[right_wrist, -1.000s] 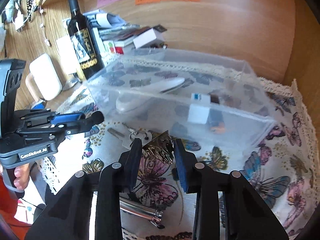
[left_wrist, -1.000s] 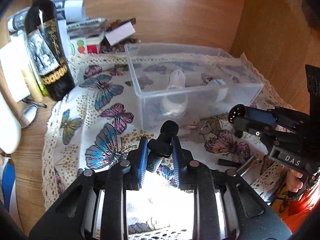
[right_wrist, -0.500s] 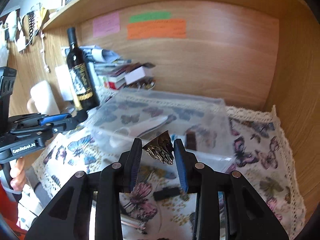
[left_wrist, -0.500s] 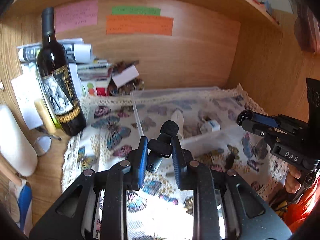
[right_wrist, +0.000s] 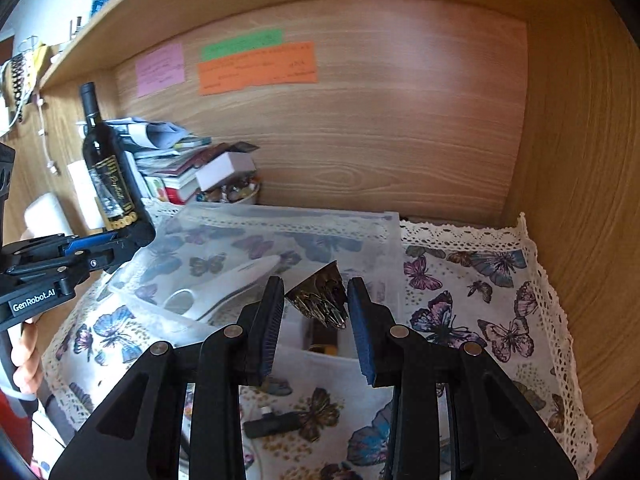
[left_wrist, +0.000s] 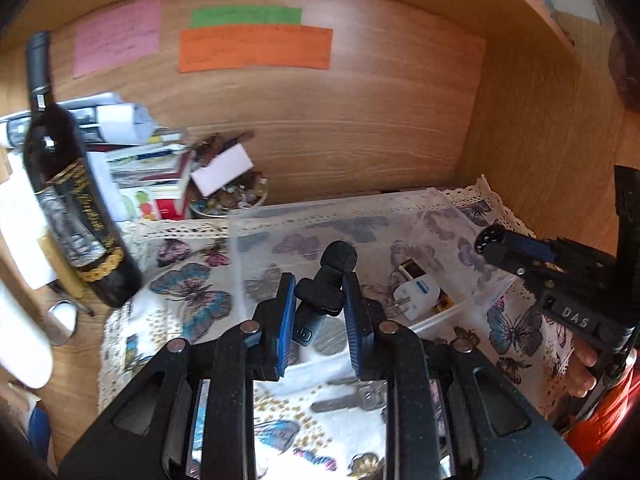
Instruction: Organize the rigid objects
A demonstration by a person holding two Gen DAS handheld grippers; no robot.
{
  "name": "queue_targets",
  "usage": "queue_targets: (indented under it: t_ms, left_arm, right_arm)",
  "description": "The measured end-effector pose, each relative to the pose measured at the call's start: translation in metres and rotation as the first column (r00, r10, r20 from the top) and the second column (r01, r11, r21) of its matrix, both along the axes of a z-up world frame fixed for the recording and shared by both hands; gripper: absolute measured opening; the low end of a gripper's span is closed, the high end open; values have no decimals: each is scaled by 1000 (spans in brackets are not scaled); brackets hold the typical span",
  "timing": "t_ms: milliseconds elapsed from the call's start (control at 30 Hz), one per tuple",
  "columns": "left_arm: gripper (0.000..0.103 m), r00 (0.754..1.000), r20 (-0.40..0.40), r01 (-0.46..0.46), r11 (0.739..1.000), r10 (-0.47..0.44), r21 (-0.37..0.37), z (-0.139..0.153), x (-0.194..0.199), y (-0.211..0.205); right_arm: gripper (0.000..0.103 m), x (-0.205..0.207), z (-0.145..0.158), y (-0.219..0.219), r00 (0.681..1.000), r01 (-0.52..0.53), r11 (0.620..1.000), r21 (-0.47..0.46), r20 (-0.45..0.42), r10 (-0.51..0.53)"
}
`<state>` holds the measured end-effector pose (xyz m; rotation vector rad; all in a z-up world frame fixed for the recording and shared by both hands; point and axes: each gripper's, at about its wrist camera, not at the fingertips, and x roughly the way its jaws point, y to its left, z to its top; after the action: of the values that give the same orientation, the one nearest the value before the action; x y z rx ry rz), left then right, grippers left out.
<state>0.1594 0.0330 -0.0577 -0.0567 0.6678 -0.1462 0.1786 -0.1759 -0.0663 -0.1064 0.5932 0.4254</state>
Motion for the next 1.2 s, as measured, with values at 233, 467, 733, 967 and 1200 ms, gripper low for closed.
queue_targets:
  t_ms: [233, 467, 733, 967, 1200]
  left_arm:
    - [23, 995, -73, 66, 998, -67, -20, -17, 27, -25]
    - [23, 990, -113, 89, 996, -86, 17, -32, 40, -46]
    - [23, 988, -130, 85, 996, -80, 32, -38, 42, -51]
    - [35, 992, -107, 78, 996, -73, 44, -31, 31, -53]
    - [60, 998, -42, 50, 997, -48, 55, -15, 4, -46]
  right_arm:
    - [30, 17, -14, -3, 998, 17, 1000, 12, -53, -16]
    - [30, 21, -23, 1, 997, -2, 1000, 2, -75, 2]
    - [31, 21, -27, 5, 996, -19, 1000, -10, -83, 18]
    - [35, 12, -19, 3, 998, -17, 1000, -10, -63, 16]
    - [47, -8, -7, 1, 1000, -18, 1000, -12, -19, 18]
